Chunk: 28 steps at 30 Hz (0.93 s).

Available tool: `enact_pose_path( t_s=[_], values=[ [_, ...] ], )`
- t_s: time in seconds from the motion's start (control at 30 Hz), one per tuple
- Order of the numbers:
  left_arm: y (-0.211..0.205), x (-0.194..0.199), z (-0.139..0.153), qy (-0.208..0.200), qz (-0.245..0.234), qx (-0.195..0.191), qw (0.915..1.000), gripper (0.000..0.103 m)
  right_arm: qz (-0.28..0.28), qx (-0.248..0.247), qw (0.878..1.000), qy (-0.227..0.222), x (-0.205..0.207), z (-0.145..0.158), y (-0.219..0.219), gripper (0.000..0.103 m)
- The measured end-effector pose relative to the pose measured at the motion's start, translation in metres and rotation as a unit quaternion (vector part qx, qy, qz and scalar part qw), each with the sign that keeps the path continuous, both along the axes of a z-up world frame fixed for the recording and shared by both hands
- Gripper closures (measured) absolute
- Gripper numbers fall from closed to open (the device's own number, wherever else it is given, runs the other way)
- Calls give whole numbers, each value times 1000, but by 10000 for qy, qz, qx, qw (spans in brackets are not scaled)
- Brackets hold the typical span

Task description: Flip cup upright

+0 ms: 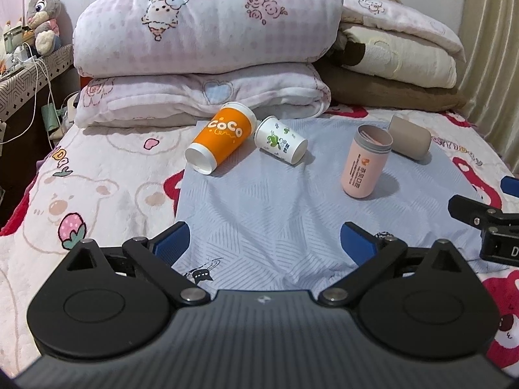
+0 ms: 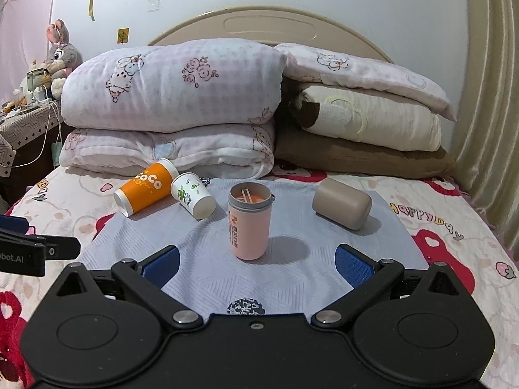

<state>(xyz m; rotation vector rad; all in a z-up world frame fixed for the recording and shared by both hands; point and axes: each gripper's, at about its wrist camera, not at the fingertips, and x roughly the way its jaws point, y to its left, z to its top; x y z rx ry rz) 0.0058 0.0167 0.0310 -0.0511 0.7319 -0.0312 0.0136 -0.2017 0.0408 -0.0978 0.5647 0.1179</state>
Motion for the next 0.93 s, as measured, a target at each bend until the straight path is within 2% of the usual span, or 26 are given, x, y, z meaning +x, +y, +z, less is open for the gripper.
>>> enact_pose_path(
  t_s=[0.93],
  values=[
    [7, -2, 1, 3, 106, -24, 9999, 0, -72, -108, 9999, 19, 0, 0, 1, 0]
  ],
)
